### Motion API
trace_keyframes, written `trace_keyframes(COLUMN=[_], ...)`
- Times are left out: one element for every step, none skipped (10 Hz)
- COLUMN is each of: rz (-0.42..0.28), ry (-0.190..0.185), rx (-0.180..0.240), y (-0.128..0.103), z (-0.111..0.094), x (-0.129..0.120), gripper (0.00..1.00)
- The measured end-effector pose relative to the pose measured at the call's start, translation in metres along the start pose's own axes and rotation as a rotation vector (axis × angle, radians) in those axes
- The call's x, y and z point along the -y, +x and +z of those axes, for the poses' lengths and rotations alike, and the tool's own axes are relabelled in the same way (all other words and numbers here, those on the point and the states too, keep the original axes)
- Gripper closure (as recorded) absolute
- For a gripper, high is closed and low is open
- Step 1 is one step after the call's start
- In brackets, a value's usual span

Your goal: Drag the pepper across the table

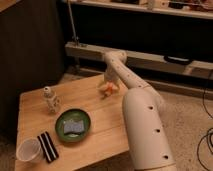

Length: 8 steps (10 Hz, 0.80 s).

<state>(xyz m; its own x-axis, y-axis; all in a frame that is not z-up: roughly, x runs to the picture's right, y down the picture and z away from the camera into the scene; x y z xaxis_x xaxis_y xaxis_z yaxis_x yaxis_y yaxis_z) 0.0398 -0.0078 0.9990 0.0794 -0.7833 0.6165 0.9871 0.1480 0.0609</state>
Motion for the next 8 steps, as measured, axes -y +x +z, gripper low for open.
trace_keyframes(rz=[0.000,-0.004,-0.009,-0.013,-0.019,-0.029,-0.038,-0.045], ry=[0.000,-0.003,-0.007,-0.012,-0.017,-0.026,-0.032,-0.037], rx=[0.001,0.003,0.005,0.005,0.004,0.001,-0.002,-0.007], y=[-0.002,-0.005,-0.008,-0.010,-0.012,-0.014,-0.015,-0.016], z=[0.001,0.003,0.004,0.006,0.007,0.008,0.008,0.007], x=[-0.001,0.001,0.001,0.000,0.001,0.004,0.007,0.007], gripper=[0.27,0.37,0.49,0.59,0.69,0.80,0.84,0.84])
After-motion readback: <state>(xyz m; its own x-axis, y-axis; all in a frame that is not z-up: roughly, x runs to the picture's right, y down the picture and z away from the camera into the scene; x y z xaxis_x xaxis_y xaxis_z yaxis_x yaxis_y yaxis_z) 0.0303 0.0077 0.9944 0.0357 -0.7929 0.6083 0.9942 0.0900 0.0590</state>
